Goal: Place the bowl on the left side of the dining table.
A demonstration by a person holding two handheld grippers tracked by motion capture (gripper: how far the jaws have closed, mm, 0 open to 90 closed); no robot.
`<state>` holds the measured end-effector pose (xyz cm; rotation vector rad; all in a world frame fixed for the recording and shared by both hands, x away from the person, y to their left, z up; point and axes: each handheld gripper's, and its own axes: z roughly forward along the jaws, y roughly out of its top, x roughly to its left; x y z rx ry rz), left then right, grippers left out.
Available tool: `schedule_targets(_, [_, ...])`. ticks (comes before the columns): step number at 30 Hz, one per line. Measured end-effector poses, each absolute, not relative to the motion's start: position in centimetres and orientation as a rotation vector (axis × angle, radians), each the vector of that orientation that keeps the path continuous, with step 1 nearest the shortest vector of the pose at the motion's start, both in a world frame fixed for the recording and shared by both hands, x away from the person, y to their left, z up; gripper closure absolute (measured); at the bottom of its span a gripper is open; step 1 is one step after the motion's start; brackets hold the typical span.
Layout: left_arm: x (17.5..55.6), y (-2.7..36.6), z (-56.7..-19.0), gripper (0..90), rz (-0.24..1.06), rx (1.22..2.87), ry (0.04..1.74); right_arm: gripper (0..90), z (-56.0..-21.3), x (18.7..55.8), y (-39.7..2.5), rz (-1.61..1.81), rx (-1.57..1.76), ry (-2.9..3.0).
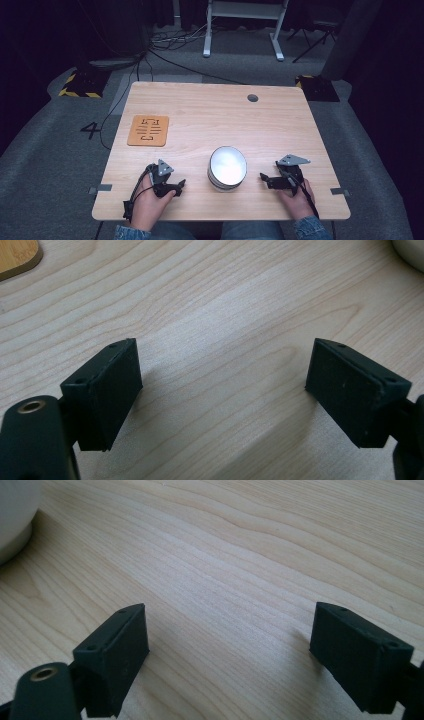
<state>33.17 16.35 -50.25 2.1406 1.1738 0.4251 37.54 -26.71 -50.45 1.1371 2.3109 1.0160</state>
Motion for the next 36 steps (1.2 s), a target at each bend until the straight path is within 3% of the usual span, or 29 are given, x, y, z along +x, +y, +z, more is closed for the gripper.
schedule_targets(14, [33.1,16.3,-50.2,15.3,0.426,2.137,1.177,15.9,-50.4,37.6,-26.7,1.012,1.130,2.316])
schedule_targets(19, [33.0,16.1,-49.7,22.0,0.404,2.176,1.181,15.9,-50.5,37.6,-26.7,1.015,1.127,2.315])
schedule_targets(22, [32.9,16.0,-48.8,27.6,0.339,2.180,1.234,15.9,-50.5,37.6,-26.7,1.015,1.126,2.315])
schedule_targets(36, [32.7,15.3,-43.8,29.1,0.332,2.124,1.194,15.9,-50.4,37.5,-26.7,1.015,1.135,2.314])
